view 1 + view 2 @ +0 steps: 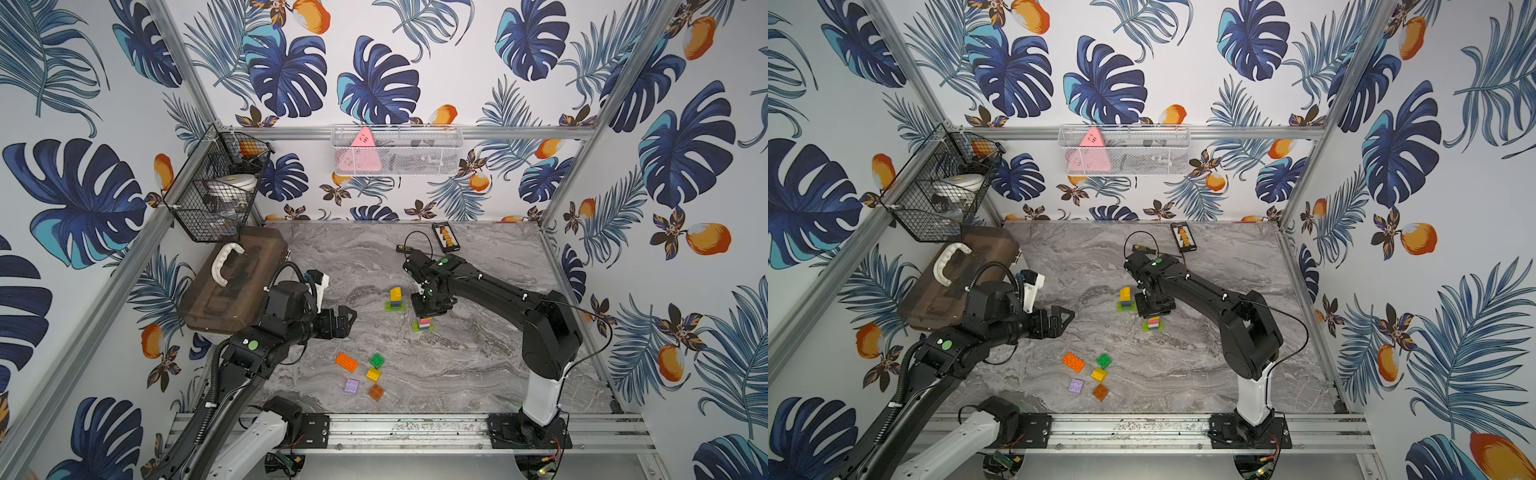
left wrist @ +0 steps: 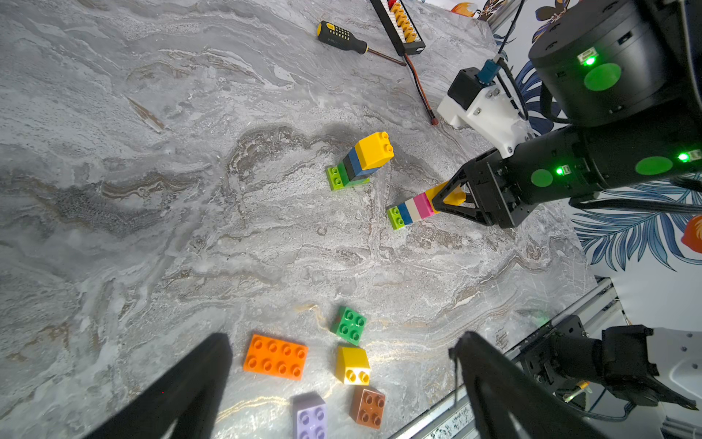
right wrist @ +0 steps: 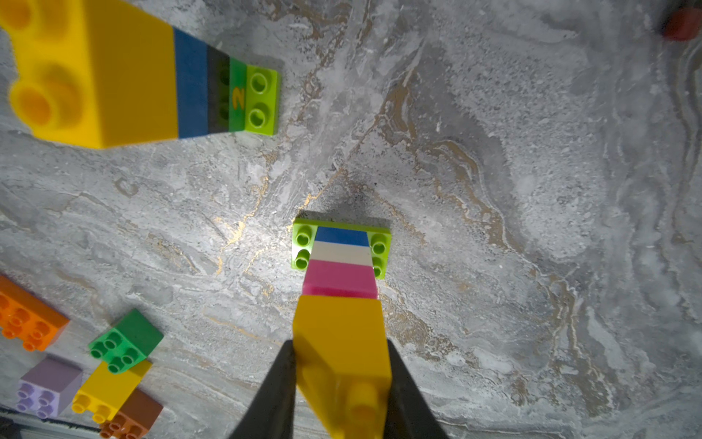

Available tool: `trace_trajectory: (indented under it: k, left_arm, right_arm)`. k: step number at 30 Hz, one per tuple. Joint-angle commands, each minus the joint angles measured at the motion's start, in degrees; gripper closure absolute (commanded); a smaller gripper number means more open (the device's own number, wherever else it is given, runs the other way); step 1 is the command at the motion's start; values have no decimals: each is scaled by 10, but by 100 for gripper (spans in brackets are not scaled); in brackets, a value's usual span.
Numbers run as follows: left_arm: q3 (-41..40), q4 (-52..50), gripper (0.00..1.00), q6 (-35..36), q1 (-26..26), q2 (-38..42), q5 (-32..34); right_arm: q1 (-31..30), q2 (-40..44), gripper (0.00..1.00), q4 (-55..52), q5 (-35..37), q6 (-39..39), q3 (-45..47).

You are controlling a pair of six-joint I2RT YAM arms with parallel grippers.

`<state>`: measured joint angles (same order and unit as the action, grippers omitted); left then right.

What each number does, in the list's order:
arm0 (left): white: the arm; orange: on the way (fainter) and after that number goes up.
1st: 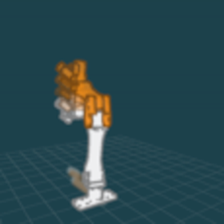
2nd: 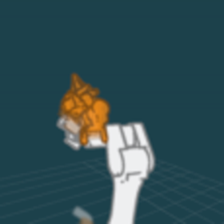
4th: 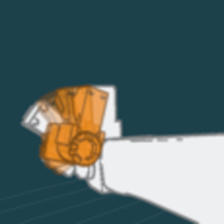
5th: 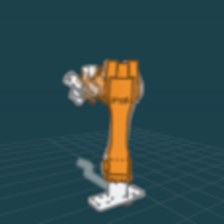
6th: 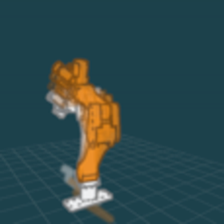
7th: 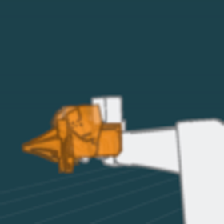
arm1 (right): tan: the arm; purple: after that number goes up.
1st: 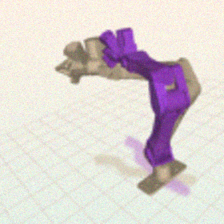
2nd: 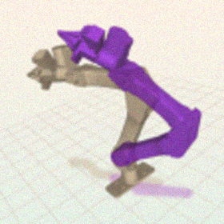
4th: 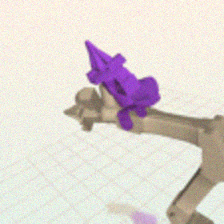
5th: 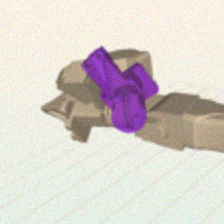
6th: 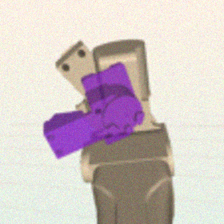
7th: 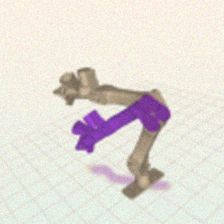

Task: Assemble the number 1 with lego
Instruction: Assemble the lego brick with the lego brick.

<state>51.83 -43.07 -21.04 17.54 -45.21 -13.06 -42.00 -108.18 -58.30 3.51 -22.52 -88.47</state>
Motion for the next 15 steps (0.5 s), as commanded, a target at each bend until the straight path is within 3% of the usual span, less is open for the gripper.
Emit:
trace_trajectory:
  k: [1, 15]
  left_arm:
    - [4, 7, 1, -1, 0, 1, 3]
    - [4, 8, 1, 0, 0, 3, 3]
  right_arm:
    - [1, -8, 90, -5, 4, -16, -2]
    - [2, -13, 90, -10, 24, -50, 3]
